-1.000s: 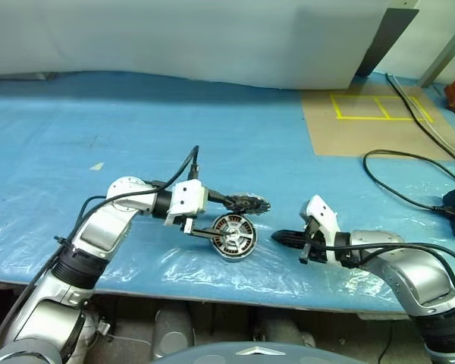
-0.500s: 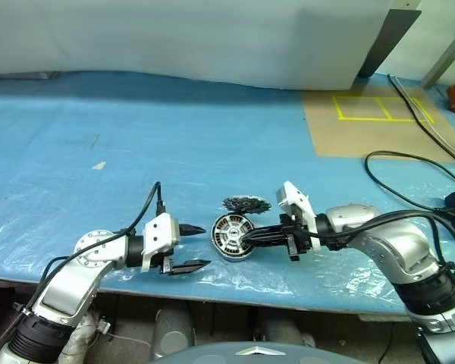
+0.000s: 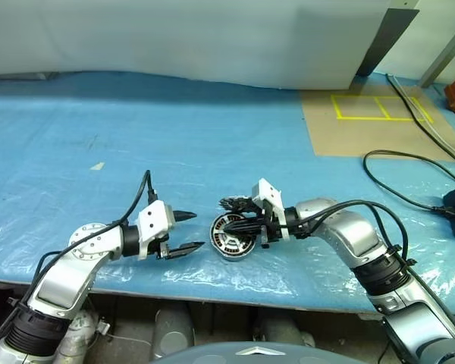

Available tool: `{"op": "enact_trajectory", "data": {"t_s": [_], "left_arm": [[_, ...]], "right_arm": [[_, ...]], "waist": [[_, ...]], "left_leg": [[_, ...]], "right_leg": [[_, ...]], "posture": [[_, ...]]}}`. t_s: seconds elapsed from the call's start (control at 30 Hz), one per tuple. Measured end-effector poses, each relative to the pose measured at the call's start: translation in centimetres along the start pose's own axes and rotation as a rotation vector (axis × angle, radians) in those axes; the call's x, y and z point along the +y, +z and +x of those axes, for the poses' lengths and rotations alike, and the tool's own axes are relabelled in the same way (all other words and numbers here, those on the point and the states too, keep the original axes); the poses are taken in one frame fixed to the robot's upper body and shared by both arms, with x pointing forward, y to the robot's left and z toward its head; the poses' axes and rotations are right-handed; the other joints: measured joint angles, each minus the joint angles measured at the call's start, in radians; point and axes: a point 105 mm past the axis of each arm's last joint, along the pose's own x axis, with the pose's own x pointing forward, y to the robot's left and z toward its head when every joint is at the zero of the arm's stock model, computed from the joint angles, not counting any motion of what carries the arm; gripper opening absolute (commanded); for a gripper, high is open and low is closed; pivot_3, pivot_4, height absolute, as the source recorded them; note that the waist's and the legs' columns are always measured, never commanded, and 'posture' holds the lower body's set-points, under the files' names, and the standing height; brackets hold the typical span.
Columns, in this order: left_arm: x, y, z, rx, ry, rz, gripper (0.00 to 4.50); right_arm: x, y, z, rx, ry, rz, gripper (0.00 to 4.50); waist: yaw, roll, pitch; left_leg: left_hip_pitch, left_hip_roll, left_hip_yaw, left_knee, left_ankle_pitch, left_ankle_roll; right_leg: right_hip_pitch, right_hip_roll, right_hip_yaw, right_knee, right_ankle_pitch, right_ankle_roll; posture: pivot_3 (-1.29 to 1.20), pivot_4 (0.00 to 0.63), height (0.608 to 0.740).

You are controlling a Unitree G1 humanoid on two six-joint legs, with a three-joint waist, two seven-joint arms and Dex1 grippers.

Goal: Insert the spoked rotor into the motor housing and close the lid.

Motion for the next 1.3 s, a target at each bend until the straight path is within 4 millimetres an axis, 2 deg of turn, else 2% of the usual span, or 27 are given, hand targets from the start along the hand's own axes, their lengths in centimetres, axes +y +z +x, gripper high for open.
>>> {"op": "enact_trajectory", "data": {"t_s": [0.13,0.27,0.33,0.47,0.57,0.63,0.77,0.87,0.93,1.0,1.17,1.23,1.3], "left_arm": [[0.1,0.0,0.0,0.000,0.002,0.002,3.32],[0.3,0.0,0.0,0.001,0.005,0.004,3.32],[0.4,0.1,0.2,-0.002,0.005,0.007,3.32],[0.7,0.6,0.5,-0.021,0.011,0.015,3.32],[0.8,0.5,0.5,-0.020,0.020,0.011,3.32],[1.1,0.3,0.5,-0.015,0.028,0.005,3.32],[1.9,0.7,0.4,-0.020,0.048,0.021,3.32],[2.4,0.6,0.4,-0.017,0.060,0.024,3.32],[2.9,0.8,0.5,-0.018,0.068,0.037,3.32],[3.3,1.1,0.5,-0.023,0.074,0.057,3.32],[3.9,0.6,0.5,-0.006,0.084,0.049,3.32],[4.1,0.5,0.4,-0.003,0.087,0.047,3.32],[4.1,0.5,0.4,-0.004,0.086,0.048,3.32]], "right_arm": [[-0.2,-0.1,-0.7,0.005,-0.012,-0.020,0.00],[-0.7,-0.2,-1.8,-0.036,-0.027,0.121,0.00],[-0.7,0.4,-2.5,-0.084,-0.015,0.201,0.00],[0.6,3.0,-4.6,-0.185,0.036,0.232,0.00],[1.2,2.7,-6.6,-0.161,0.022,0.241,0.00],[0.2,2.0,-7.7,-0.154,-0.041,0.271,0.00],[-4.2,-0.3,-11.0,-0.138,-0.284,0.322,0.00],[-7.3,0.8,-12.1,-0.213,-0.419,0.291,0.00],[-8.4,2.4,-11.7,-0.263,-0.445,0.248,0.00],[-8.4,3.9,-10.4,-0.295,-0.401,0.209,0.00],[-5.8,4.7,-6.4,-0.249,-0.199,0.182,0.00],[-4.7,4.7,-5.1,-0.223,-0.116,0.182,0.00],[-3.9,4.8,-4.7,-0.203,-0.063,0.168,0.00]], "waist": [[0.001,0.000,0.000],[0.000,0.000,0.000],[-0.001,0.000,0.000],[-0.004,0.000,0.000],[-0.001,0.000,0.000],[-0.003,0.000,0.000],[-0.010,0.000,0.000],[-0.021,0.000,0.000],[-0.026,0.000,0.000],[-0.026,0.000,0.000],[-0.014,0.000,0.000],[-0.010,0.000,0.000],[-0.008,0.000,0.000]], "left_leg": [[0.004,0.000,0.000,0.001,0.000,0.000],[0.003,0.000,0.000,0.001,0.000,0.000],[0.001,0.000,0.000,0.001,0.000,0.001],[-0.001,0.000,0.000,0.000,0.000,0.001],[-0.001,0.000,0.000,-0.001,0.000,0.001],[-0.001,0.000,0.000,-0.001,0.000,0.001],[-0.001,-0.001,0.000,0.001,0.000,0.001],[-0.001,0.000,0.002,0.002,0.000,0.001],[-0.002,0.000,0.002,0.002,0.000,0.001],[-0.002,0.000,0.002,0.002,0.000,0.001],[-0.006,0.000,0.001,0.000,0.002,0.004],[-0.008,0.000,0.000,0.000,0.002,0.003],[-0.008,0.000,0.000,0.001,0.001,0.001]], "right_leg": [[0.005,-0.001,0.001,-0.001,-0.003,-0.004],[0.003,0.000,0.001,-0.001,-0.003,-0.004],[0.002,0.000,0.002,-0.001,-0.002,-0.004],[0.000,0.000,0.001,0.000,0.000,0.000],[0.000,0.000,0.001,-0.002,0.000,0.000],[-0.001,0.000,0.001,-0.001,0.000,0.000],[-0.001,0.000,0.001,-0.001,-0.003,-0.004],[-0.003,0.001,0.001,0.002,-0.002,-0.004],[-0.005,0.001,0.001,0.002,-0.002,-0.004],[-0.004,0.001,0.000,0.003,-0.002,-0.003],[-0.006,0.001,-0.001,0.000,0.000,0.000],[-0.007,0.001,-0.001,0.000,0.000,0.000],[-0.007,0.000,-0.001,0.001,0.000,0.000]], "posture": [[0.00,0.150,0.740],[0.00,0.150,0.740],[0.00,0.150,0.740],[0.00,0.150,0.740],[0.00,0.150,0.740],[0.00,0.150,0.740],[0.00,0.150,0.740],[0.00,0.150,0.740],[0.00,0.150,0.740],[0.00,0.150,0.740],[0.00,0.150,0.740],[0.00,0.150,0.740],[0.00,0.150,0.740]]}}
